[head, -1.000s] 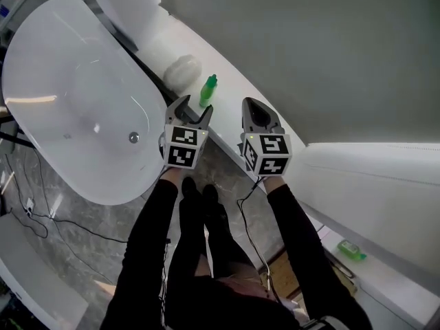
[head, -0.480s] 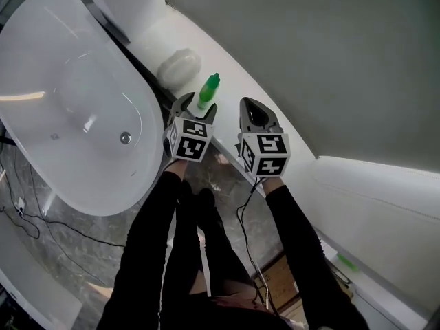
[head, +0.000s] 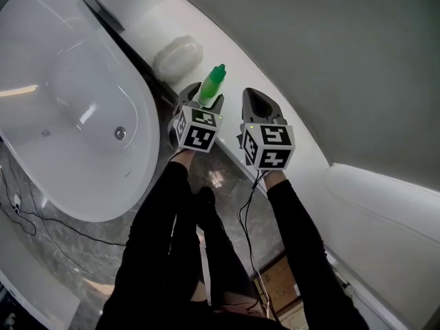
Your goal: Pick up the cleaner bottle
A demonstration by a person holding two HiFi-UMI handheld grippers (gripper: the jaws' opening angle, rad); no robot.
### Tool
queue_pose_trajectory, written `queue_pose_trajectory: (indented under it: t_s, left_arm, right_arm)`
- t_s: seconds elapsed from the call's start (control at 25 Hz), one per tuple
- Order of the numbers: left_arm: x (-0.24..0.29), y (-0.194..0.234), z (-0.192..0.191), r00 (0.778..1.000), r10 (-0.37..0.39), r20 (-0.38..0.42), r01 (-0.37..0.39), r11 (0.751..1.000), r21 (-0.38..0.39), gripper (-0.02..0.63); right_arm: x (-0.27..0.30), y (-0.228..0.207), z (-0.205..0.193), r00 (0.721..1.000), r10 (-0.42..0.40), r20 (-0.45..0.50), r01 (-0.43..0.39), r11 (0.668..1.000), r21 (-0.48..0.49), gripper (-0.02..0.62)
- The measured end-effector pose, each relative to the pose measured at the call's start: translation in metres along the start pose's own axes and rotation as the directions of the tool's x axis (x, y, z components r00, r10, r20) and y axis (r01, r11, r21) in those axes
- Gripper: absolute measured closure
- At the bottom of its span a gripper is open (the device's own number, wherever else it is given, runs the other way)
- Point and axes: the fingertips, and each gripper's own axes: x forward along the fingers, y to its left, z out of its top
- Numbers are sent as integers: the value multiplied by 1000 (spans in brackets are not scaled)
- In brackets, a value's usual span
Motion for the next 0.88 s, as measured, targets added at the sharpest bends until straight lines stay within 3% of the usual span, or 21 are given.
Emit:
queue_pose_trajectory:
  t_s: [0.56,0.68,0.88]
  left_arm:
    - [39,8,-14,998,48,35,-49,998,26,341]
    - [39,8,-13,997,55,54,-56,998,27,396]
    - [38,7,-14,997,51,57,-53,998,26,403]
  right_arm:
    - [23,-10,-14,1000,1,22,-1,1000,16,594]
    - [24,-10,-13,1000,0,24,-1,1000,14,594]
    - [23,-6,-11,1000,5,28,-5,1000,9,594]
